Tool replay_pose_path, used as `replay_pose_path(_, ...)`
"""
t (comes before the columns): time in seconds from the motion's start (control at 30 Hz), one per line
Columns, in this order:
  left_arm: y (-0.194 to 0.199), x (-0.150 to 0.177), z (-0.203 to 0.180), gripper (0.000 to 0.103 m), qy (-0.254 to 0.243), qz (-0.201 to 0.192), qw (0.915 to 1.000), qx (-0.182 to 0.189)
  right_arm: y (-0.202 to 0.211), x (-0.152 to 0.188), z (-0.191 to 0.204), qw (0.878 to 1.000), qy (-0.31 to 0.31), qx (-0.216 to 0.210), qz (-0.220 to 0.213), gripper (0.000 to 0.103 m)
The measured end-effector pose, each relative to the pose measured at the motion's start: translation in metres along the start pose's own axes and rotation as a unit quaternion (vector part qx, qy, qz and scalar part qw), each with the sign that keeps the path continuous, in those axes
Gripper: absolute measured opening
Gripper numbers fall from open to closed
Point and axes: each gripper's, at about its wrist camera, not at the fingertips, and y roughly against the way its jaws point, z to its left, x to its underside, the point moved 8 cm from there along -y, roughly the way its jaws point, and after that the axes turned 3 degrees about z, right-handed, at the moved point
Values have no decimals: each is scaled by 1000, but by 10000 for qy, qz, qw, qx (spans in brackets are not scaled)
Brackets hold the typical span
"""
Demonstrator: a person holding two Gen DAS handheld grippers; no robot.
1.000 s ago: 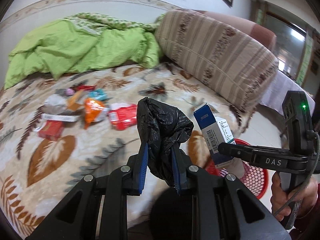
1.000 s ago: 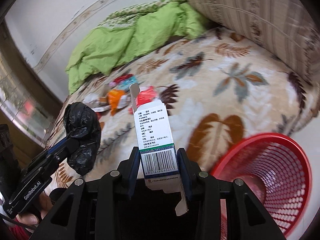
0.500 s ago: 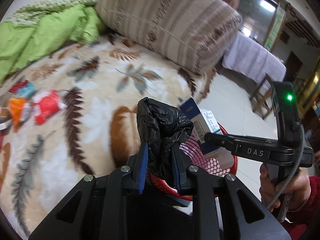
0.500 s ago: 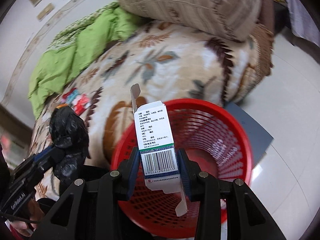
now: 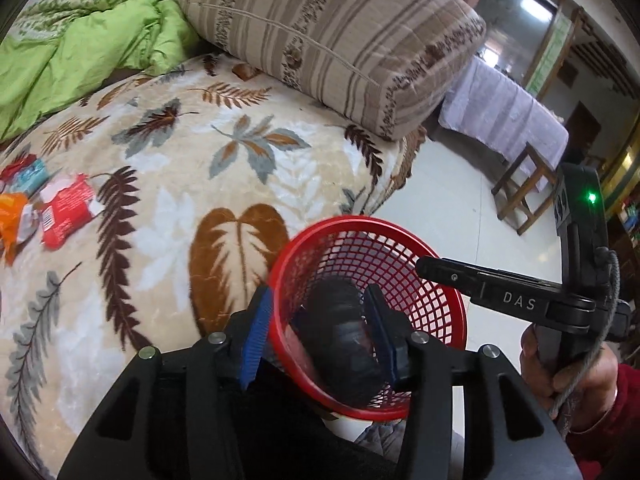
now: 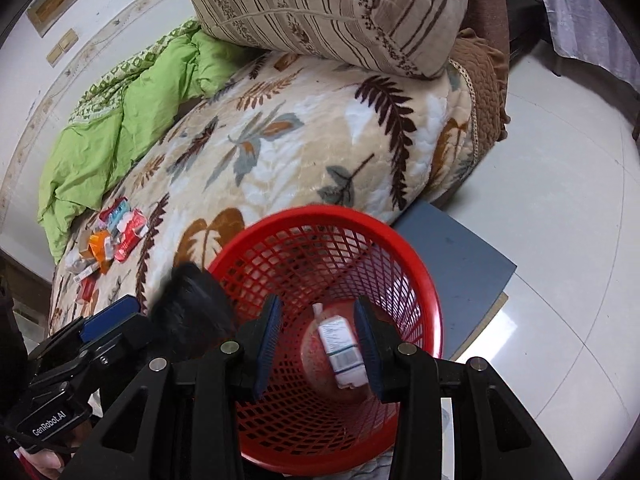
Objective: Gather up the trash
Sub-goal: 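Open both tools to drop the box and bag into the red wastebasket, then move both open tools back over the trash on the bed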
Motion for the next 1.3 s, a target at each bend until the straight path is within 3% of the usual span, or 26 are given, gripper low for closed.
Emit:
replay_pose_path(0.13, 20, -2, 20, 53, 190, -235, 9994, -176, 1, -7, 15, 9999, 86, -96, -70, 40)
replay_pose_path(0.4, 56, 13, 76, 54, 664, -493, 9950, -553, -2, -15, 73, 9971, 566, -508, -98, 41)
replay_pose_path(0.63, 82, 29, 135, 54, 1271, -650, 9857, -896, -16, -10, 136, 9894, 1159, -871, 43, 41)
replay_pose_path(0.97, 126, 43, 225, 55, 2164, -1053, 9598, -1442, -42, 5, 233, 9642, 2337, -1227, 253, 47)
replay_pose_path(1.13, 148, 55, 268, 55, 2528, -1224, 9441, -1729, -57, 8, 284, 9458, 2957, -1327, 221, 58)
replay_pose_path(1.3, 166, 63, 301, 57, 2810, -1354, 9313, -1882, -82, 3, 329, 9330, 3296, -1431, 213, 62)
